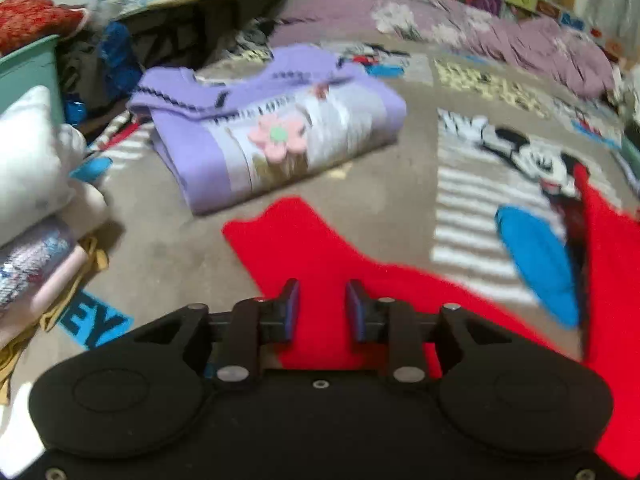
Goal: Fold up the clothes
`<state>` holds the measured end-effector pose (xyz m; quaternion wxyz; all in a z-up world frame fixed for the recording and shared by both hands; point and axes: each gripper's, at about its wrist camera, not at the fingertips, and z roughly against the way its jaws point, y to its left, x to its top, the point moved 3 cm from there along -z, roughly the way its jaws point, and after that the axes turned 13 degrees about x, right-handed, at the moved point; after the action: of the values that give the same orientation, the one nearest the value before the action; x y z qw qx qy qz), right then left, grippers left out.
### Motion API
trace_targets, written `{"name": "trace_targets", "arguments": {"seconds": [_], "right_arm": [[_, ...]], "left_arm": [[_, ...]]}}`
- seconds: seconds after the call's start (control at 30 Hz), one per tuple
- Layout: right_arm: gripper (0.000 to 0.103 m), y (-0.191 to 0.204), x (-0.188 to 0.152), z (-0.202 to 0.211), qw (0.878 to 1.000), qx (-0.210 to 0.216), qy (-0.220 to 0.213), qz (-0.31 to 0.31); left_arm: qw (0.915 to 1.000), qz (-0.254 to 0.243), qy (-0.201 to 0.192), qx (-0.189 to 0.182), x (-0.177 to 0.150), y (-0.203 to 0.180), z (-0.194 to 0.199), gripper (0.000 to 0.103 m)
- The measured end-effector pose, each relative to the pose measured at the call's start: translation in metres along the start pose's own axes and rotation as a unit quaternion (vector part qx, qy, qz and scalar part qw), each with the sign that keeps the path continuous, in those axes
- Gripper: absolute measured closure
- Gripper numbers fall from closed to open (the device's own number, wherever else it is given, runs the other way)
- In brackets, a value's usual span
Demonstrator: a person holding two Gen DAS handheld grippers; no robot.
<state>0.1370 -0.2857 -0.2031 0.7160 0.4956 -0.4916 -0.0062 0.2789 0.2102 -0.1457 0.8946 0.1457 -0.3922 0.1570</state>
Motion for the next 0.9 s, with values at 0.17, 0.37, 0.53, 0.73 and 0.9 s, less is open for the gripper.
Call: {"name": "trace_targets", "arguments": {"seconds": [0.17, 0.37, 0.53, 0.73, 0.9], "right_arm": [[0.010, 0.000, 0.000, 0.000, 1.000, 0.002, 0.001, 0.000], [0.010, -0.001, 0.001, 0.000, 1.000, 0.002, 0.002, -0.001], [0.011, -0.001, 0.001, 0.001, 1.000, -0.001, 0.001, -0.004], [0.024, -0.008, 0.008, 0.011, 0.998, -0.008, -0.015, -0.055], [0.034, -0.026, 0.028, 0.008, 0.992, -0.032, -0.013, -0.121]], "left_arm": [[0.9982, -0.017, -0.039, -0.041, -0.009, -0.027, 0.038, 0.076], [0.9993, 0.001, 0.020, -0.032, -0.035, -0.049, 0.035, 0.054], [0.9898, 0.103, 0.021, -0.097, -0.048, -0.056, 0.068, 0.036], [0.9824, 0.109, 0.029, -0.149, -0.066, -0.074, 0.079, 0.023], [0.9759, 0.114, 0.036, -0.183, -0.065, -0.078, 0.081, 0.023]]}}
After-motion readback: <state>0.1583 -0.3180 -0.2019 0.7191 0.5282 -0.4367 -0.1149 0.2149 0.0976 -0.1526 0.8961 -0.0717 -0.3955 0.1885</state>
